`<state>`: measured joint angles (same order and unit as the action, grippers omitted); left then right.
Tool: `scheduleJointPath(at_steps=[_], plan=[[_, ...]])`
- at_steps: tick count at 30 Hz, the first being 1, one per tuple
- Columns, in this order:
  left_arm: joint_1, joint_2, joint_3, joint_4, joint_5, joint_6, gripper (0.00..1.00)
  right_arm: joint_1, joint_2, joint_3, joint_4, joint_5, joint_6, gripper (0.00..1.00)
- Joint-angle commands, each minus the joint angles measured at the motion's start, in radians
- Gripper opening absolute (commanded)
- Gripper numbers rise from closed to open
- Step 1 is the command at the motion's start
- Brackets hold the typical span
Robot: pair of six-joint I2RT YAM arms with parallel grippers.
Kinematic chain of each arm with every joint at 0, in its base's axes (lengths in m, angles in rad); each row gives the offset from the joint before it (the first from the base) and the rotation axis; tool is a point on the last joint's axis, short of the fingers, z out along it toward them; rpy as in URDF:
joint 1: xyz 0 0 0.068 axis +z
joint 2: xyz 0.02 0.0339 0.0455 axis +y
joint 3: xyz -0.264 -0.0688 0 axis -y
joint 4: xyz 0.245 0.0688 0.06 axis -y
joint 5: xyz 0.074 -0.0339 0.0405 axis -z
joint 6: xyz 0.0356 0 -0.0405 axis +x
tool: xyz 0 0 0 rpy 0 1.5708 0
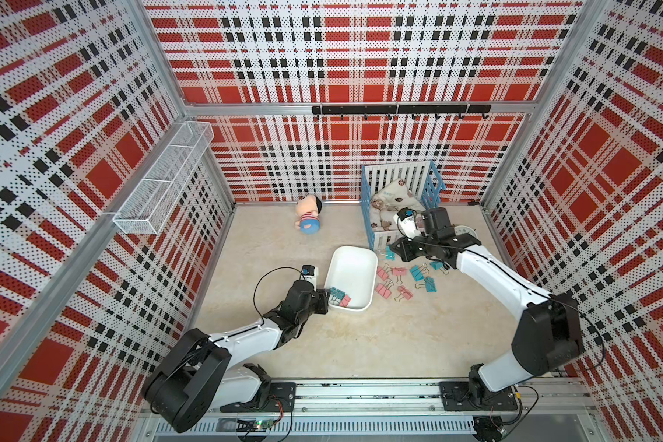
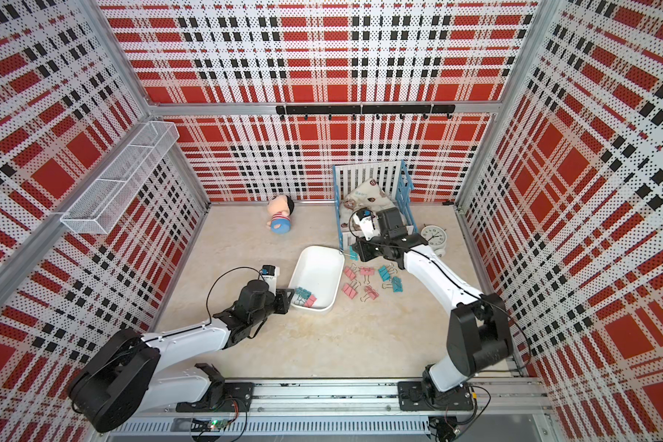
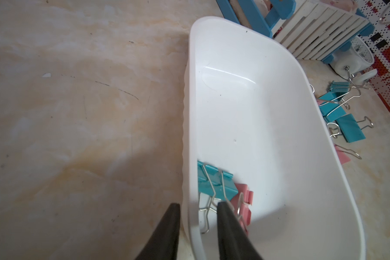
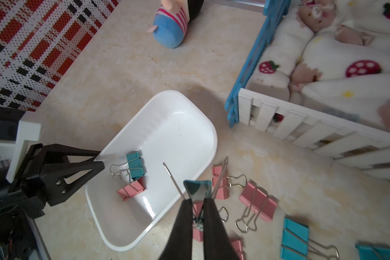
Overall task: Take out the binder clips from the storage box
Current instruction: Pick up the binder clip from the storage box.
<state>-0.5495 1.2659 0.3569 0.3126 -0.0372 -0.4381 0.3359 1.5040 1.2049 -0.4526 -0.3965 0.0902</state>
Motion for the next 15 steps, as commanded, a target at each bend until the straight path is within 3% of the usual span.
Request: scheduleJointPath(at_steps=[1, 10, 15], plan=[[-0.001, -0.017, 0.028, -0.005, 0.011, 0.018, 0.35, -0.061, -0.114, -0.092, 0.086, -0.073, 0.083, 0.08], [-0.022, -0.030, 0.018, -0.005, 0.004, 0.012, 0.35, -0.323, -0.312, -0.364, 0.185, -0.191, 0.222, 0.06], [-0.033, -0.026, 0.016, 0.005, -0.002, 0.008, 0.35, -0.431, -0.344, -0.453, 0.223, -0.233, 0.267, 0.06]])
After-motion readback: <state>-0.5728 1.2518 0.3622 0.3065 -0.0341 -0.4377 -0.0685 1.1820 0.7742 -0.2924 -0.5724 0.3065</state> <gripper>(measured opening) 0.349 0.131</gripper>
